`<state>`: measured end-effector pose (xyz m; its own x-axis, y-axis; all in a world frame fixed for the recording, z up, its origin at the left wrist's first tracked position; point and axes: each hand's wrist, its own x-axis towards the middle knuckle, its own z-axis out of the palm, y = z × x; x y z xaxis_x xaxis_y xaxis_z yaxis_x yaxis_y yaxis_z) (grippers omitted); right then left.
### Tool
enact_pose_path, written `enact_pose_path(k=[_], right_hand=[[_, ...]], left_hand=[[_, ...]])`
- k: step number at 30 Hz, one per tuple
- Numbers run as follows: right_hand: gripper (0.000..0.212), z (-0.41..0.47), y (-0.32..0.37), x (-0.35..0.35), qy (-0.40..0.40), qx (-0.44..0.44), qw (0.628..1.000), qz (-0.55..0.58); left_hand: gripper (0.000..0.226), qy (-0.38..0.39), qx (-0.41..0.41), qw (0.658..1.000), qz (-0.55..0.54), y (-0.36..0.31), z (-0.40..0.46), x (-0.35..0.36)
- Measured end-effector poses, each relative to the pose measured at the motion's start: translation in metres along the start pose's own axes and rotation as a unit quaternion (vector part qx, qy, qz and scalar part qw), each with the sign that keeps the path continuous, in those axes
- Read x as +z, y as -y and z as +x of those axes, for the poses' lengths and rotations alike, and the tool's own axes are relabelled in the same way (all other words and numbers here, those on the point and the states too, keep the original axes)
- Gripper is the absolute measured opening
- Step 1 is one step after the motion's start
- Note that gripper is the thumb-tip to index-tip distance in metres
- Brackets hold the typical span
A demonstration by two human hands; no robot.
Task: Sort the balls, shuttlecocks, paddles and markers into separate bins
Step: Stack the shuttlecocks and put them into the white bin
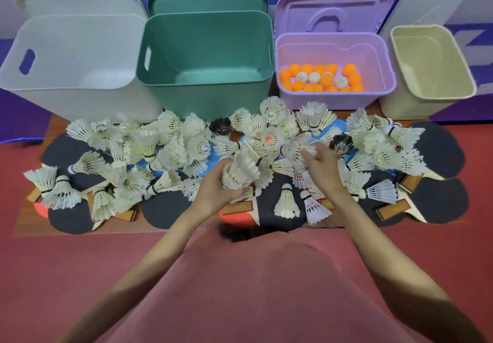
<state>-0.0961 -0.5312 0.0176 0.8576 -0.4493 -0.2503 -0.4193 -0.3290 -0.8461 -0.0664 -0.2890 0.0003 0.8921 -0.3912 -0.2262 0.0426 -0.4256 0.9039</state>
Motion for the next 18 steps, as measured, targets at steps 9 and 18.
enact_pose_path(k=[9, 18], right_hand=[[0.010, -0.028, 0.042, 0.044, 0.149, -0.039, 0.987, 0.044], [0.018, -0.049, 0.060, 0.110, 0.191, -0.103, 0.972, -0.090]], left_hand=[[0.066, 0.046, 0.009, 0.999, 0.021, 0.011, -0.001, -0.036], [0.066, 0.097, 0.002, 0.994, -0.050, 0.024, -0.005, -0.068]])
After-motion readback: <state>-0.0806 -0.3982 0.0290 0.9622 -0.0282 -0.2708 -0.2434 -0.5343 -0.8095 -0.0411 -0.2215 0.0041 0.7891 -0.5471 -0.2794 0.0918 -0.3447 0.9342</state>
